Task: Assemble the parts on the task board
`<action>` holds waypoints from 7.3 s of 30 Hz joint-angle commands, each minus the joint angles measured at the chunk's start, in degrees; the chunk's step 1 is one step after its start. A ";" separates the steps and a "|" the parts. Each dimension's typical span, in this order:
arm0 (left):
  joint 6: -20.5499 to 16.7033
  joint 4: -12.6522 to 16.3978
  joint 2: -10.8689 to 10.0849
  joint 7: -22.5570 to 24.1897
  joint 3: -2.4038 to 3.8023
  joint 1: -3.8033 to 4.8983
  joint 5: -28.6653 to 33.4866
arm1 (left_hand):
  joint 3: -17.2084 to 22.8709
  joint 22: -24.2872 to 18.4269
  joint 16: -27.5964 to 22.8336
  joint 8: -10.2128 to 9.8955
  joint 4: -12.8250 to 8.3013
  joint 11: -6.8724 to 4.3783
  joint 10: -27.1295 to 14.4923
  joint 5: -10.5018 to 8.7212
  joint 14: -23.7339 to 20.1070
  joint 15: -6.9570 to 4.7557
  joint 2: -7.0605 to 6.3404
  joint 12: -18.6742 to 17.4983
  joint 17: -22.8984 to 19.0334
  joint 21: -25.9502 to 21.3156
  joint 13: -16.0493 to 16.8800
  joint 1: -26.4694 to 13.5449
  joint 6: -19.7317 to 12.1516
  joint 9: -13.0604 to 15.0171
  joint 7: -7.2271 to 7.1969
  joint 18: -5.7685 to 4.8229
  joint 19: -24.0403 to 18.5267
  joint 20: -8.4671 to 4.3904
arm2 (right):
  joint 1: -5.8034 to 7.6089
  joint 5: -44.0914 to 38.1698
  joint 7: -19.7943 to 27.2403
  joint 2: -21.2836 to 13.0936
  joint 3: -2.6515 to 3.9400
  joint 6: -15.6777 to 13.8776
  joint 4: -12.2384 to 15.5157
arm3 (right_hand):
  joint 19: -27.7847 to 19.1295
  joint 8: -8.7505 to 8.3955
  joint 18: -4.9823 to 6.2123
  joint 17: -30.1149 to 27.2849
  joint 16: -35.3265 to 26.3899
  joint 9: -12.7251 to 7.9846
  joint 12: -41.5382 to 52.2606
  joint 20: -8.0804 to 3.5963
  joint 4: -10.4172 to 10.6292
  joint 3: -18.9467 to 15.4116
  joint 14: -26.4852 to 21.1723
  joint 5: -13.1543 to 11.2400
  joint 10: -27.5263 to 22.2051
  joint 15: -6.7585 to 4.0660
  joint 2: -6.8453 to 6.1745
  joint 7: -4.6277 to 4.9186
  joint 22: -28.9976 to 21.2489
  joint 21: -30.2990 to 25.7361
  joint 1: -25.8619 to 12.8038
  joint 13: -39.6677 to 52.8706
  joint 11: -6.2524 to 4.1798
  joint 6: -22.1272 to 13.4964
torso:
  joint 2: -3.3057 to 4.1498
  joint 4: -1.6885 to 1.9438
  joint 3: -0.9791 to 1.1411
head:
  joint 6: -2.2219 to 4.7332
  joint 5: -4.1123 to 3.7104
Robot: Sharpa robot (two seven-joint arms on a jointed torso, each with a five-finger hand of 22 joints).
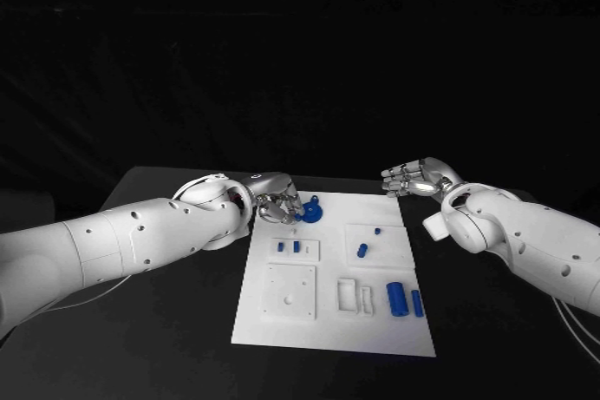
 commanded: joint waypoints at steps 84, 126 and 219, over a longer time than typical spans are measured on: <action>9.63 -5.41 4.53 -3.71 -2.98 -0.30 -3.03 | -0.89 1.17 -0.10 0.17 0.31 0.27 -0.58 -0.60 -0.57 0.15 0.70 0.28 -0.04 -0.90 -0.03 0.73 -0.16 0.08 0.30 0.58 -0.16 0.02 | -0.02 -0.65 0.53 0.54 0.02 0.68 0.14 | -0.17 -0.33 0.26 -0.10 -0.25 -0.07 -0.35 -0.08 -0.08 0.33 -0.23 -0.11 0.10 0.10 -0.07 0.19 -0.08 0.11 -0.20 -0.07 -0.17 0.32 | 0.04 -0.15 0.04 | -0.51 0.27; 8.50 -5.61 3.78 -4.01 -3.43 -0.35 -4.86 | 4.17 1.22 -0.91 0.07 0.67 3.74 -10.31 -3.41 -3.28 2.61 -3.28 0.15 -2.02 -1.89 -0.20 0.87 -11.44 -0.48 1.97 2.49 -1.63 2.42 | -0.02 -2.20 -0.34 0.17 0.02 0.86 0.27 | -0.71 -0.34 0.07 -0.14 -0.28 -0.07 -0.40 0.01 -0.13 -1.01 -1.36 -0.46 -1.17 0.53 -0.50 0.20 -0.08 0.09 0.18 -0.12 0.02 0.12 | 0.07 -0.16 0.02 | -0.58 0.20; -7.88 -0.56 -4.21 11.46 1.14 -0.30 50.12 | -1.21 -5.39 -37.22 0.20 1.46 3.75 -7.80 -3.75 -5.25 4.20 -1.10 0.31 -10.36 -26.08 -0.16 1.03 -8.07 -0.40 2.69 -0.38 -4.69 3.98 | -5.39 -59.93 -14.24 -0.99 -0.83 6.63 11.57 | 26.18 0.06 -0.99 47.40 34.67 0.81 0.01 -15.37 -1.01 11.60 30.72 -23.27 22.97 -12.96 -1.37 -4.73 44.19 37.82 -1.75 0.50 -8.24 16.83 | 0.05 -0.13 -0.01 | -0.15 -3.45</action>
